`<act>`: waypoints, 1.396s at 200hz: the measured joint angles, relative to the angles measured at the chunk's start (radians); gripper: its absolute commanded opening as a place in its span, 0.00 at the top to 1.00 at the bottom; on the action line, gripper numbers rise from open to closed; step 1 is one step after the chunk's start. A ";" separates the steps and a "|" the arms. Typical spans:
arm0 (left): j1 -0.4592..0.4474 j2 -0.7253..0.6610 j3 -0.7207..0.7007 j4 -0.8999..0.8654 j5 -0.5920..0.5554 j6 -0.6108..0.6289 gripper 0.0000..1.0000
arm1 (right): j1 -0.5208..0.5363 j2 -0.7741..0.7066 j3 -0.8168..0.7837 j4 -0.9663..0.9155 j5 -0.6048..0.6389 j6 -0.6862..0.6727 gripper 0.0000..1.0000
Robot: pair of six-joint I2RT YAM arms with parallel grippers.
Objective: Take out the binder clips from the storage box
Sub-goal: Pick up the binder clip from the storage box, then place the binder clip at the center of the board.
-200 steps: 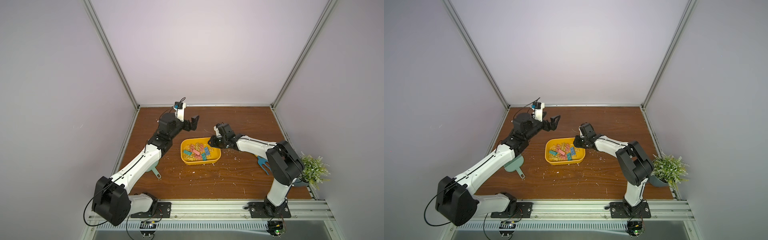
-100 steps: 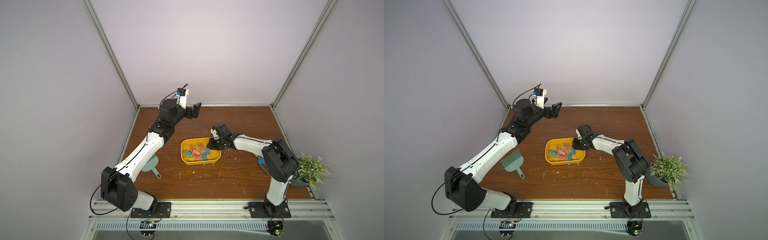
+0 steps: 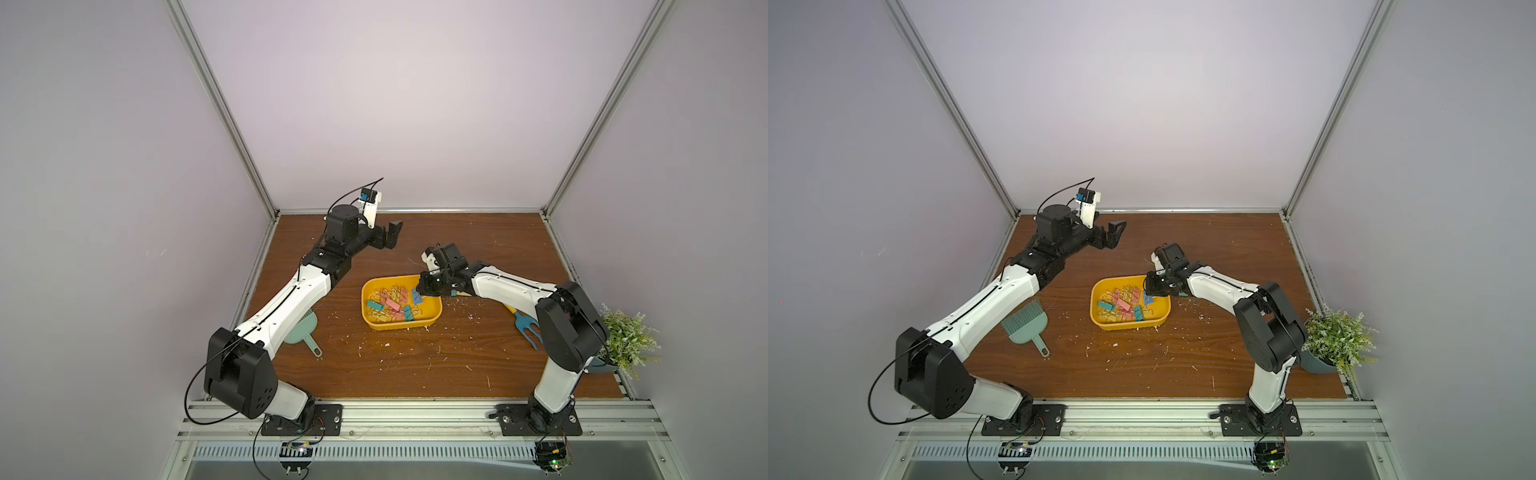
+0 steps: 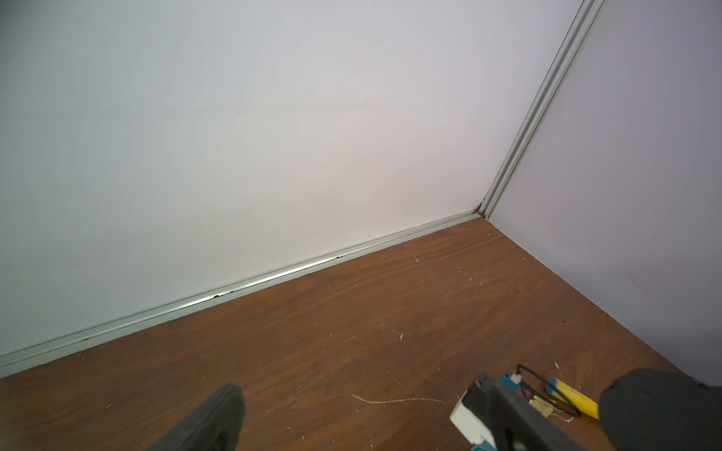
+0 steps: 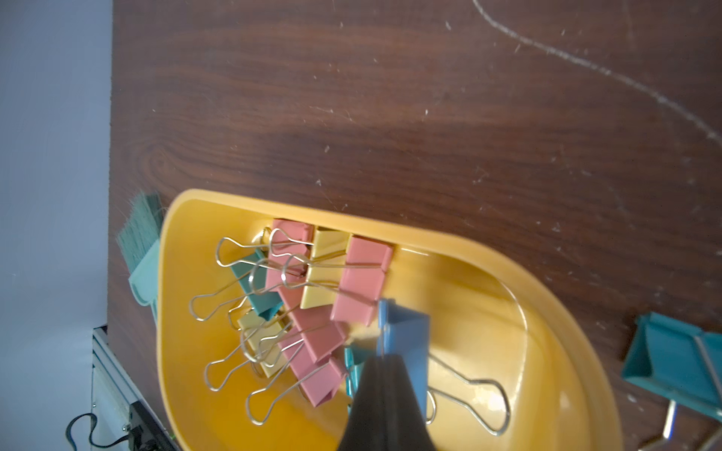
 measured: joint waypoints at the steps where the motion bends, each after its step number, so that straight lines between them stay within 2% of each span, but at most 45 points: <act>1: 0.000 0.000 0.000 -0.001 0.000 0.000 0.00 | 0.000 -0.002 -0.001 0.001 0.000 0.000 1.00; 52: -0.018 0.004 0.031 -0.048 0.014 0.006 0.00 | 0.000 -0.198 -0.096 0.073 0.042 0.061 1.00; 84: -0.019 0.004 0.037 -0.064 0.023 -0.010 0.00 | -0.001 -0.342 -0.231 0.142 0.113 0.136 1.00; 126: -0.034 -0.014 -0.015 -0.071 0.066 -0.056 0.00 | -0.003 -0.615 -0.513 0.264 0.258 0.353 1.00; 153: -0.099 -0.058 -0.133 -0.060 0.077 -0.095 0.00 | -0.003 -0.742 -0.661 0.299 0.372 0.513 1.00; 185: -0.180 -0.130 -0.315 -0.021 0.077 -0.160 0.00 | 0.007 -0.795 -0.739 0.294 0.467 0.703 1.00; 218: -0.233 -0.177 -0.427 0.036 0.058 -0.222 0.00 | 0.082 -0.811 -0.793 0.286 0.578 0.935 1.00; 255: -0.258 -0.223 -0.542 0.151 0.039 -0.317 0.00 | 0.212 -0.767 -0.798 0.256 0.726 1.185 1.00; 279: -0.259 -0.253 -0.604 0.199 0.032 -0.362 0.00 | 0.250 -0.697 -0.790 0.236 0.778 1.295 1.00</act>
